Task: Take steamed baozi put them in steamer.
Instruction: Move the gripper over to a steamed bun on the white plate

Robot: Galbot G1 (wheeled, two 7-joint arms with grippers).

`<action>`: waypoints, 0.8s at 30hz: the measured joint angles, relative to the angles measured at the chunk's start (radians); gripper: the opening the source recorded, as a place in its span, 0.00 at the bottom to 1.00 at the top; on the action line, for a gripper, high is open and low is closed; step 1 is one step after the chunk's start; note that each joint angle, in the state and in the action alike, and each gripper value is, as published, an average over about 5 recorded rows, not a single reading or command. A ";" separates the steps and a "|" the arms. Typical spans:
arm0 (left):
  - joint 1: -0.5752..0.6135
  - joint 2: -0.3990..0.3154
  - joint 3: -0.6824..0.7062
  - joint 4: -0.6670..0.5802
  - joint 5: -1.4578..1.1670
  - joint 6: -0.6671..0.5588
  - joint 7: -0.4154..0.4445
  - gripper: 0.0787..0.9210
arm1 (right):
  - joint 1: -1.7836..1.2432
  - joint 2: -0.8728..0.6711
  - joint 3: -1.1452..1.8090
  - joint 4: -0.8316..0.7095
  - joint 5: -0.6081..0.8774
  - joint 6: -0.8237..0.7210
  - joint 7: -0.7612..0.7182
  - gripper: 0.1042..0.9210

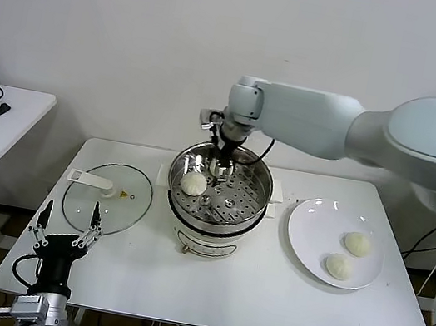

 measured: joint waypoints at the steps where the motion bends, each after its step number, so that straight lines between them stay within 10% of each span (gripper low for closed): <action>1: 0.001 0.000 0.001 -0.001 0.001 0.000 0.000 0.88 | 0.017 -0.020 -0.010 0.017 -0.002 0.005 -0.005 0.88; 24: 0.007 0.000 0.022 0.025 0.047 -0.026 -0.015 0.88 | 0.007 -0.550 -0.045 0.174 -0.264 0.199 -0.074 0.88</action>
